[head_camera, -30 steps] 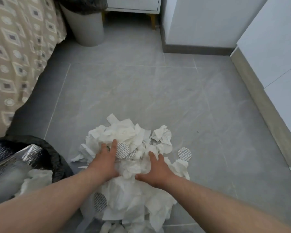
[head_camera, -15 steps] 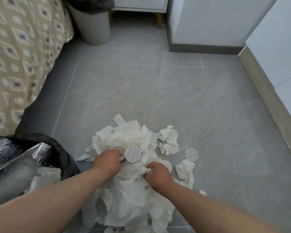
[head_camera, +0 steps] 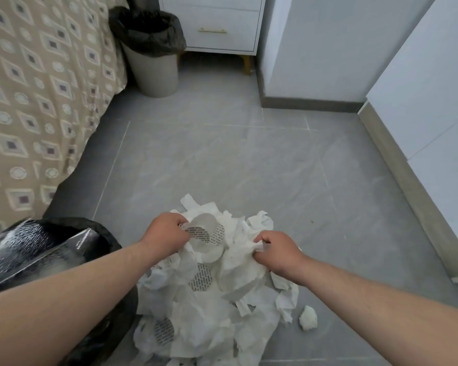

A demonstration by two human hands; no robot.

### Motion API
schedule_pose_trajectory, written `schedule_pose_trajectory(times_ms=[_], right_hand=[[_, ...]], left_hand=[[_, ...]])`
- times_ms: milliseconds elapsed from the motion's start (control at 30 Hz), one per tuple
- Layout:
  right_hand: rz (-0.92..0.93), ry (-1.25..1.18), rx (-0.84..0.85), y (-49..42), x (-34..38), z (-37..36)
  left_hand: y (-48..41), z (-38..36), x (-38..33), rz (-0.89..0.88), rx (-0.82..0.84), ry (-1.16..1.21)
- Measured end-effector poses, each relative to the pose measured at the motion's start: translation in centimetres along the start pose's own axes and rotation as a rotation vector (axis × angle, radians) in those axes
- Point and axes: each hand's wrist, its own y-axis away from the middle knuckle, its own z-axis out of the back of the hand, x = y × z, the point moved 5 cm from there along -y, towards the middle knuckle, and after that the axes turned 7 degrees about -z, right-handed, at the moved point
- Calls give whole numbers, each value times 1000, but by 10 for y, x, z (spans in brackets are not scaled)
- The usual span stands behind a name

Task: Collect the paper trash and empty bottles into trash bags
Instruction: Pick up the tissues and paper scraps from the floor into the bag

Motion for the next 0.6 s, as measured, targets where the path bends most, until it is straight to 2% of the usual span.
schedule_pose_trajectory(times_ms=[233, 433, 533, 600], right_hand=[[14, -181, -20, 26, 23, 23], [-6, -285, -20, 30, 39, 33], [-38, -309, -23, 27, 38, 33], [-56, -299, -29, 27, 35, 32]], left_hand=[[37, 50, -11, 87, -95, 424], [98, 128, -1, 69, -291, 894], [143, 164, 25, 50, -429, 966], [172, 179, 47, 56, -523, 887]])
